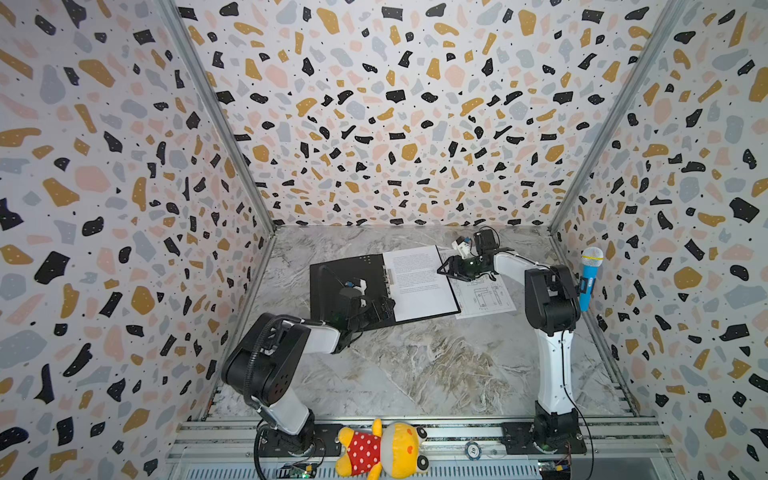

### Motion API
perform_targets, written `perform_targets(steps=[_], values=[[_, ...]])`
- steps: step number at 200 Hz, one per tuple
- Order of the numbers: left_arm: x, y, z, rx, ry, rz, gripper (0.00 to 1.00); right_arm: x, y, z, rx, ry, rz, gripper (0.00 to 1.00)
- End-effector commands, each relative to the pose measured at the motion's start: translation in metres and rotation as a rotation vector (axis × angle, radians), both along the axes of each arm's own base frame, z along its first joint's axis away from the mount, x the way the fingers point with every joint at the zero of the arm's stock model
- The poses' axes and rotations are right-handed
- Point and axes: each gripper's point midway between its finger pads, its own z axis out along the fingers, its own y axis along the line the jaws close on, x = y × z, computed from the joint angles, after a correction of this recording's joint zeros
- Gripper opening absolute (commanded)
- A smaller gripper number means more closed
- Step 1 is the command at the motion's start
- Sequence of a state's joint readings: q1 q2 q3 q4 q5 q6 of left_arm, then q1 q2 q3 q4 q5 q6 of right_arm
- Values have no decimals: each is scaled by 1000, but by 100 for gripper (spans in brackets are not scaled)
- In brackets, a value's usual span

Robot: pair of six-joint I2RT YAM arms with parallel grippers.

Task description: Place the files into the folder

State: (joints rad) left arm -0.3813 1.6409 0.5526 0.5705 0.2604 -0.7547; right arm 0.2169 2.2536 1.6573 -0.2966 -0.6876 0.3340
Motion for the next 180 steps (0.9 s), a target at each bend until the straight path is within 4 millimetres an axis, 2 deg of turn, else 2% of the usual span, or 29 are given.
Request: perform_targets(steps=[1, 31, 55, 87, 126, 180], values=[[-3, 10, -8, 56, 42, 25, 100, 1, -15, 38, -42, -59, -49, 68], [3, 14, 4, 82, 17, 44, 99, -5, -38, 52, -102, -129, -121, 71], [9, 13, 24, 85, -28, 44, 100, -12, -71, 59, -168, -204, -227, 75], [19, 4, 55, 100, -88, 31, 100, -25, -107, 49, -223, -233, -324, 79], [19, -13, 77, 135, -136, -5, 99, -25, -112, 24, -263, -175, -310, 78], [15, -21, 82, 129, -150, -21, 99, -13, -122, 0, -352, -119, -338, 79]])
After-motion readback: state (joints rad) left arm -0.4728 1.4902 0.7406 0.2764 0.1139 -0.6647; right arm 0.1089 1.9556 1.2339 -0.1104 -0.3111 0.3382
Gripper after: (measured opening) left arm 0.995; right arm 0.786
